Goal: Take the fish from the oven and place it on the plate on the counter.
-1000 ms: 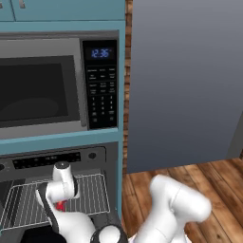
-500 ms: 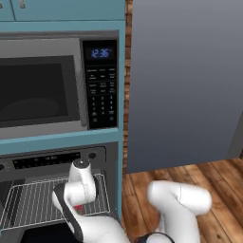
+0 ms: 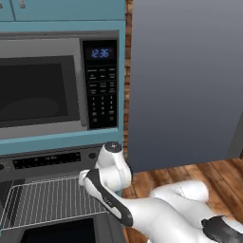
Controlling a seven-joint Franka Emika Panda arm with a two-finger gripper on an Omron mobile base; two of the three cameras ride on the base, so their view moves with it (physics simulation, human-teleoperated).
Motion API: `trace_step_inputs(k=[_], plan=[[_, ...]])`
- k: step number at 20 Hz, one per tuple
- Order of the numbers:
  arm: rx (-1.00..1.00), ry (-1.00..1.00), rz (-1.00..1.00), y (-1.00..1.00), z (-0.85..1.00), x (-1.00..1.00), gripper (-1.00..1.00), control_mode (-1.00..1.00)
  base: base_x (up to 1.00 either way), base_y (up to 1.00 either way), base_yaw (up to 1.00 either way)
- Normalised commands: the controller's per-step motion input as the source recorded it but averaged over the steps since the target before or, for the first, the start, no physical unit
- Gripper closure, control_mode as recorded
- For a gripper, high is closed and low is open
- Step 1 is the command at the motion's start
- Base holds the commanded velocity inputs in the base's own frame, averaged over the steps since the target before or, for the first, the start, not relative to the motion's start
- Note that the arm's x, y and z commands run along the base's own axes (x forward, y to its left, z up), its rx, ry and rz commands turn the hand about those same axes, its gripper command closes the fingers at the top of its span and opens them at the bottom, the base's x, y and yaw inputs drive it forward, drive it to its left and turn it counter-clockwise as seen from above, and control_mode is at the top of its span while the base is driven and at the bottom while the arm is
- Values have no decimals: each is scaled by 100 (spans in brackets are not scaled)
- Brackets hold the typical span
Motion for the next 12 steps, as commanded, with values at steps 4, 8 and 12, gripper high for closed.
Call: trace_step_inputs(k=[4,8,12], plan=[[0,0,-5,-100,100,0,100,-100,0,0,0],[0,0,-7,-100,94,0,100,-100,0,0,0],[0,0,-8,-100,75,0,100,-100,0,0,0]])
